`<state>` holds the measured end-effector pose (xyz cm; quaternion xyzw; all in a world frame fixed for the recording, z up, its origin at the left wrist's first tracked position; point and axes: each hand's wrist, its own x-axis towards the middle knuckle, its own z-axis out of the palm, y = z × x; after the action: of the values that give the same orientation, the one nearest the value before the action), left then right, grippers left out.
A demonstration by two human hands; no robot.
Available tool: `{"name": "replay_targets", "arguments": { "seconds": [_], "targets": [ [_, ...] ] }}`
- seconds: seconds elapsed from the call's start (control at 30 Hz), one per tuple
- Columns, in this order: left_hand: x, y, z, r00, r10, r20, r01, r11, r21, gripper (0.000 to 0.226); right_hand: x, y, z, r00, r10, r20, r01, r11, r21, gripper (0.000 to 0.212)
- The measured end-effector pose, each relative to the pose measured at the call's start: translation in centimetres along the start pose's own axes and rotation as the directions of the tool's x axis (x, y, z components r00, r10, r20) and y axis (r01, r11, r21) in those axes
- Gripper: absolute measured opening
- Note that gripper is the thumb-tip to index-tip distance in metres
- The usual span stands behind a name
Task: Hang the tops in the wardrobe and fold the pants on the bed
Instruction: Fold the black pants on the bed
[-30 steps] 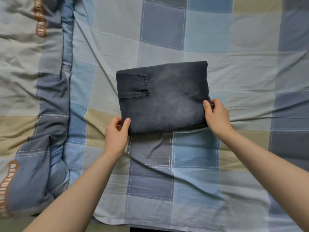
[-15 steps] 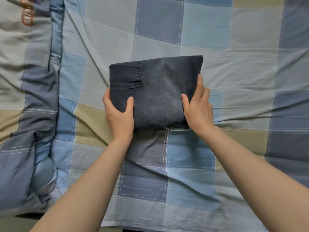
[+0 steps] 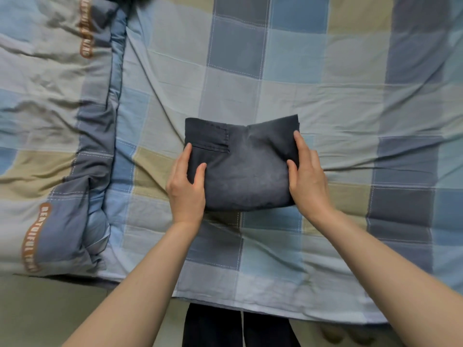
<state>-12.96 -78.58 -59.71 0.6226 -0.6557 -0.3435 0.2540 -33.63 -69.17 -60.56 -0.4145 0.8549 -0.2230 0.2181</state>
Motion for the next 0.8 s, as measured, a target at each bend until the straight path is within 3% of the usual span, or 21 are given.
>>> {"name": "replay_targets", "arguments": {
  "seconds": [0.17,0.37,0.53,0.8],
  "targets": [
    [-4.6,5.6,-5.1,0.999,-0.008,0.041,0.008,1.000,0.005,0.047,-5.4,-2.7,-6.9,0.999,0.024,0.049,-0.026,0.999,0.040,0.060],
    [-8.3,13.1,-11.2,0.998,0.019,0.058,-0.019,1.000,-0.013,0.045,-12.0,-6.5,-15.7,0.992,0.113,-0.050,-0.110,0.992,0.065,0.049],
    [-10.9,18.3,-16.1,0.991,0.082,0.103,-0.067,0.989,-0.133,0.045,-18.3,-9.8,-22.2,0.975,0.142,-0.173,-0.124,0.986,0.108,0.048],
    [-16.3,22.7,-24.6,0.888,0.357,0.289,-0.265,0.912,-0.313,0.043,-33.8,-15.5,-26.2,0.814,0.330,-0.477,-0.260,0.943,0.209,0.048]
  ]
}}
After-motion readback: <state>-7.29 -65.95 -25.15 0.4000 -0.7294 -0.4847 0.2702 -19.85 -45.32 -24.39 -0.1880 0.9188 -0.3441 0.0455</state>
